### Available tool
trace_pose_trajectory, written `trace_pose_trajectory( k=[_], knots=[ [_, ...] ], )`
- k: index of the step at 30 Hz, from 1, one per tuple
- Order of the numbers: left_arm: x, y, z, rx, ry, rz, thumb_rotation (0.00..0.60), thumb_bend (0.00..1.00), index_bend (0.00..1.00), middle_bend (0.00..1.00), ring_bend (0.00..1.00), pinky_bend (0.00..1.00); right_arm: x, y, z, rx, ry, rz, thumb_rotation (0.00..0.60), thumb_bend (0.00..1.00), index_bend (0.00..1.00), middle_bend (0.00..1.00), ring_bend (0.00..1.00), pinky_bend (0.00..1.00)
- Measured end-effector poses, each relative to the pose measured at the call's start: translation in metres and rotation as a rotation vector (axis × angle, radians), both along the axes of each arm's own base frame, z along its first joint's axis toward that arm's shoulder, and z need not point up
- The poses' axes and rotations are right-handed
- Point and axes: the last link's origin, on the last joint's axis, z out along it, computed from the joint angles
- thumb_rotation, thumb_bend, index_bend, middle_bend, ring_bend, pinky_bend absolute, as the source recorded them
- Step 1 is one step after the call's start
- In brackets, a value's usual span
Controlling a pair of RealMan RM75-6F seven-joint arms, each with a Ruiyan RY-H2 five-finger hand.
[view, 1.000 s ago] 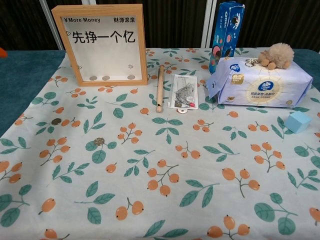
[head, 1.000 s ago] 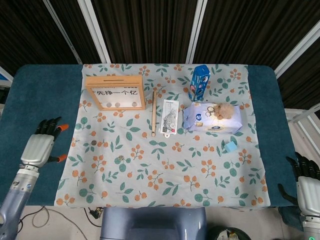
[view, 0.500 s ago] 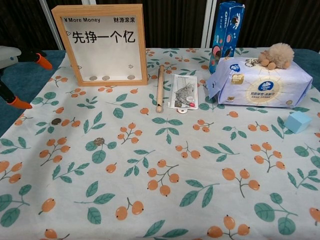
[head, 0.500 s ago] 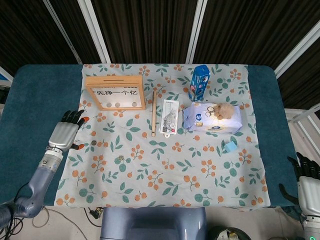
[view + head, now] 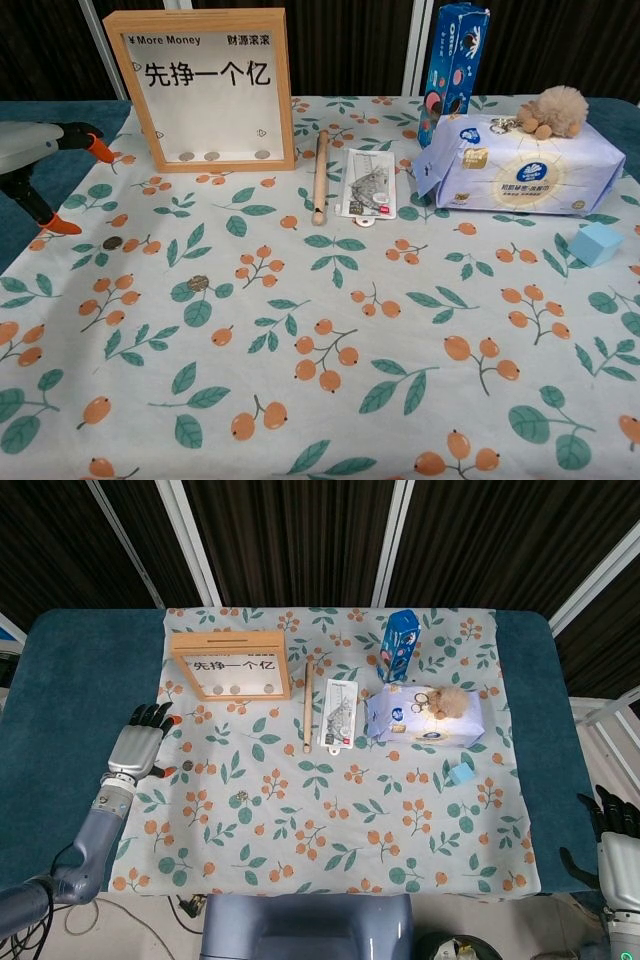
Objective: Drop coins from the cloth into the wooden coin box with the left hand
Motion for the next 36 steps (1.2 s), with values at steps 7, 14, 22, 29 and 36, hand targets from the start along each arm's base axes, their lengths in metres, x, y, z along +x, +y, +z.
trace_pose_trajectory(
  k=[7,14,22,29,36],
  knots=[
    [-0.001,0.003,-0.008,-0.012,0.018,-0.004,0.600,0.08,0.23,0.00,0.00,0.00,0.000,0.001,-0.001,0.006,0.000,-0.011,0.600,0.37,0.17,0.05,0.00,0.00],
    [0.007,0.007,-0.016,-0.023,0.018,-0.018,0.600,0.08,0.23,0.00,0.00,0.00,0.000,0.000,0.000,0.008,-0.003,-0.018,0.600,0.37,0.17,0.05,0.00,0.00],
    [0.013,0.011,-0.021,-0.034,0.043,-0.031,0.600,0.08,0.23,0.00,0.00,0.00,-0.001,0.000,0.000,0.014,-0.007,-0.025,0.600,0.37,0.17,0.05,0.00,0.00],
    [0.015,0.014,-0.027,-0.041,0.069,-0.029,0.600,0.08,0.23,0.00,0.00,0.00,-0.001,0.001,0.000,0.015,-0.010,-0.022,0.600,0.37,0.17,0.05,0.00,0.00],
    [0.013,0.014,-0.033,-0.051,0.075,-0.021,0.600,0.08,0.23,0.00,0.00,0.00,-0.001,0.001,0.001,0.014,-0.012,-0.023,0.600,0.37,0.17,0.05,0.00,0.00]
  ],
)
